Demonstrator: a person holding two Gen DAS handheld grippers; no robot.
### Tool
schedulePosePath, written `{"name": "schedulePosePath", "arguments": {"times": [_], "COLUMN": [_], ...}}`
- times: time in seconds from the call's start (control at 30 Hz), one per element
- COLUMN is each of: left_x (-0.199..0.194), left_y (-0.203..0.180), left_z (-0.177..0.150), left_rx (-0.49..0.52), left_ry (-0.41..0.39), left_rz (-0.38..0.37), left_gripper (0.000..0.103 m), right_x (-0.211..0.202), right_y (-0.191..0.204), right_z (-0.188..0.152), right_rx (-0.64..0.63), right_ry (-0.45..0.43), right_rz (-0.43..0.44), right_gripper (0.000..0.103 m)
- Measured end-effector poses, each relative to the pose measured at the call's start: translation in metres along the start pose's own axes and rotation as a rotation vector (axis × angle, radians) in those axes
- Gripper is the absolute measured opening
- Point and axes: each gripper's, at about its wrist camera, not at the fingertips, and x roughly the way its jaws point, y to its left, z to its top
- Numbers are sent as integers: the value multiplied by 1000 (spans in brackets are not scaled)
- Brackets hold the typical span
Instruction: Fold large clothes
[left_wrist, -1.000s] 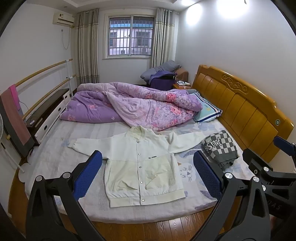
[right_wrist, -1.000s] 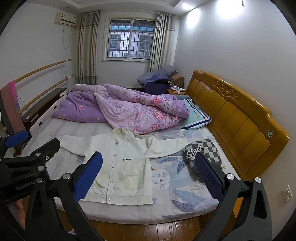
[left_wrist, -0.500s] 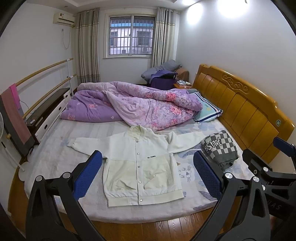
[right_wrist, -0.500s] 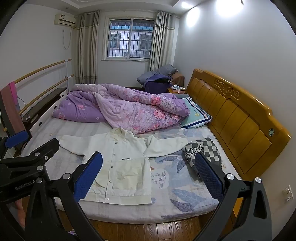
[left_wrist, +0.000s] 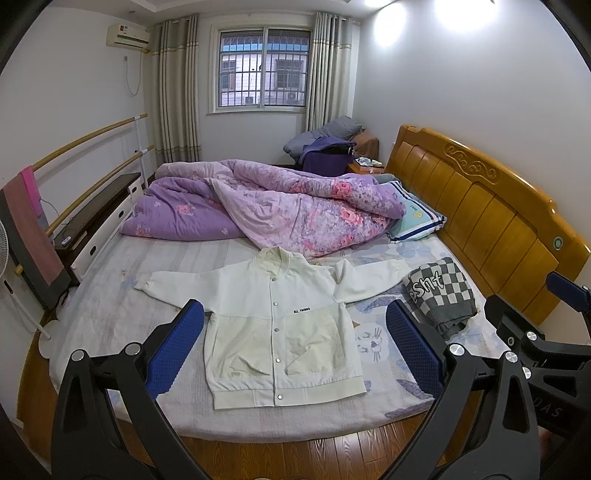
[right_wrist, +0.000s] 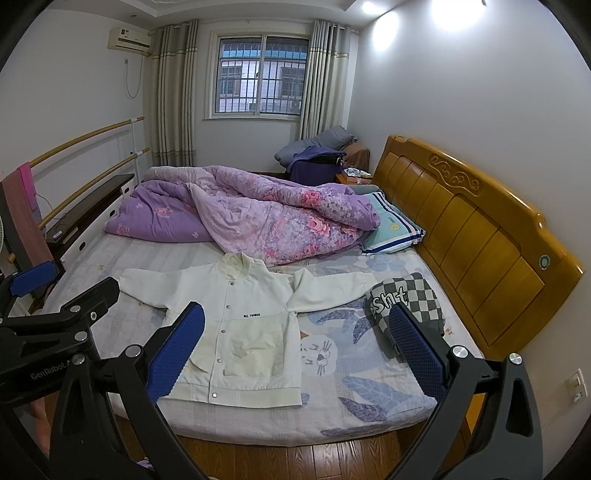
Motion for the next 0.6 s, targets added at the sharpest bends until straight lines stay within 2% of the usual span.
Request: {"name": "schedulePosePath", "arguments": {"times": [0.6], "left_x": [-3], "left_y": [0], "left_z": [3], "left_rx": [1], "left_ry": [4], "left_rz": [3], "left_gripper": [98], "right_x": [5], "right_y": [-2], "right_z": [-2], "right_rx": [-2], "right_ry": [5], "right_rz": [8], "right_gripper": [96]}}
